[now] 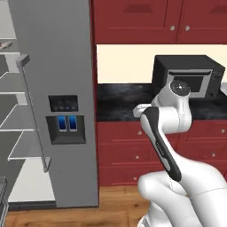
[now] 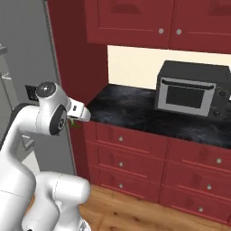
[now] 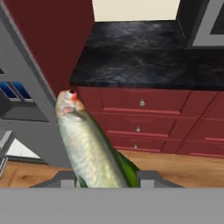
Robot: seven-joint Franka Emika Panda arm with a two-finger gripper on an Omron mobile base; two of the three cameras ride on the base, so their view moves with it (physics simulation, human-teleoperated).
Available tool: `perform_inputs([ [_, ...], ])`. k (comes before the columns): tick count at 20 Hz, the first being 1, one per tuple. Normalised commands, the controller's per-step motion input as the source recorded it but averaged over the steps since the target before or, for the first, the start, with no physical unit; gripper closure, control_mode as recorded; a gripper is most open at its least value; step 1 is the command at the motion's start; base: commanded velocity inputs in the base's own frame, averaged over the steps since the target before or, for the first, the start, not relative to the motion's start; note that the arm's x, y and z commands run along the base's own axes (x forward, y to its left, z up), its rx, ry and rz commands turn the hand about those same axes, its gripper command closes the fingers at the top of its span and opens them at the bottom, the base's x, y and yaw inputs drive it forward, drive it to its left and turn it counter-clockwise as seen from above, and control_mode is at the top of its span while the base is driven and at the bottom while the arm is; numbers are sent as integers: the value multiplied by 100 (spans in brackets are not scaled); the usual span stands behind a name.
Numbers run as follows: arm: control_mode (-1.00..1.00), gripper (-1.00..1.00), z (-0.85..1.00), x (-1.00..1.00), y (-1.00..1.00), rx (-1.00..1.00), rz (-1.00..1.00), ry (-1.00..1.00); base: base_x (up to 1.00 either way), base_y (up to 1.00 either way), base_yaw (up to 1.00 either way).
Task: Place one bell pepper and one fish in each tupperware on the nearby counter, to pack two identical lunches.
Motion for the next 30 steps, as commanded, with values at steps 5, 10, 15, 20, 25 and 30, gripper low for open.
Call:
perform_inputs([
  [5,100,100,0,0,0,0,0,0,0,-100,-7],
  [10,100,100,0,0,0,0,0,0,0,-100,-7],
  [15,100,100,0,0,0,0,0,0,0,-100,-6],
  [20,100,100,0,0,0,0,0,0,0,-100,-5],
  [25,100,100,0,0,0,0,0,0,0,-100,-6],
  [30,100,100,0,0,0,0,0,0,0,-100,-5],
])
